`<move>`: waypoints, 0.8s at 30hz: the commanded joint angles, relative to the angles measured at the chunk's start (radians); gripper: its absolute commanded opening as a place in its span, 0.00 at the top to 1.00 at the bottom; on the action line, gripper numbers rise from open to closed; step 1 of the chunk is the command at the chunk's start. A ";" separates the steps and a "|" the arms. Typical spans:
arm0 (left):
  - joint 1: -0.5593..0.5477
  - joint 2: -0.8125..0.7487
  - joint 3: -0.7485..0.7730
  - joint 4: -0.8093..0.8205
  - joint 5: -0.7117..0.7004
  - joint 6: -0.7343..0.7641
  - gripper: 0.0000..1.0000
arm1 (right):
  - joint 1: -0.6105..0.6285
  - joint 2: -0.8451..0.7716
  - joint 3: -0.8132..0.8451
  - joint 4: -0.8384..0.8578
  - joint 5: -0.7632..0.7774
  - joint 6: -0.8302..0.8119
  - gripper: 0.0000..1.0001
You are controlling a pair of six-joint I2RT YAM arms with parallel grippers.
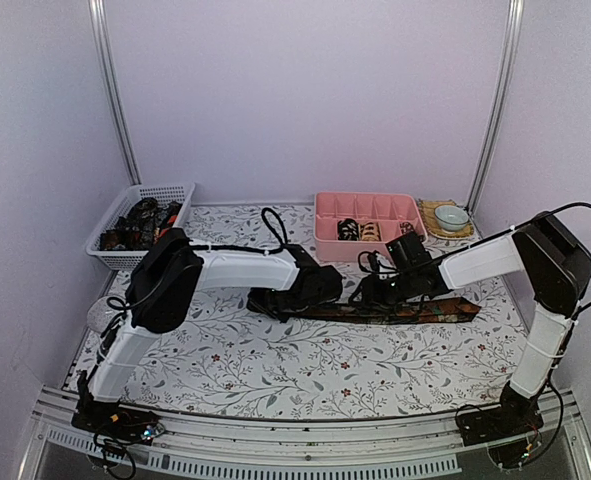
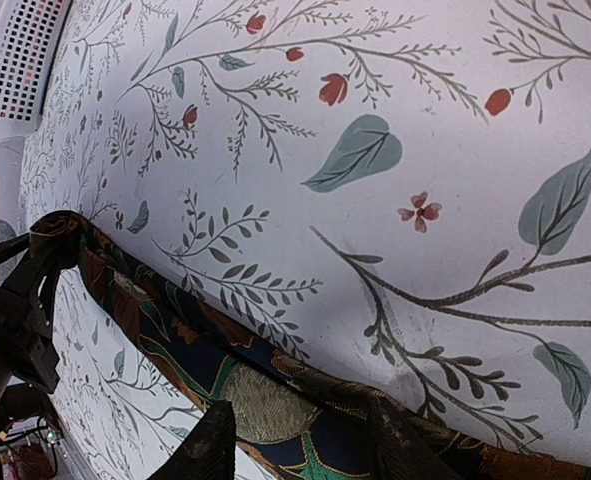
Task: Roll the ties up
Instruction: Roll the tie at the center of the board.
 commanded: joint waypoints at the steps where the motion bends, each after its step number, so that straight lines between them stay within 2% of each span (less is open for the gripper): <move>1: -0.027 0.043 0.040 -0.024 -0.003 -0.016 0.80 | -0.002 -0.084 -0.023 -0.056 0.014 0.007 0.55; 24: -0.041 0.026 0.020 0.137 0.125 0.092 0.67 | -0.003 -0.065 -0.002 -0.051 0.002 0.007 0.55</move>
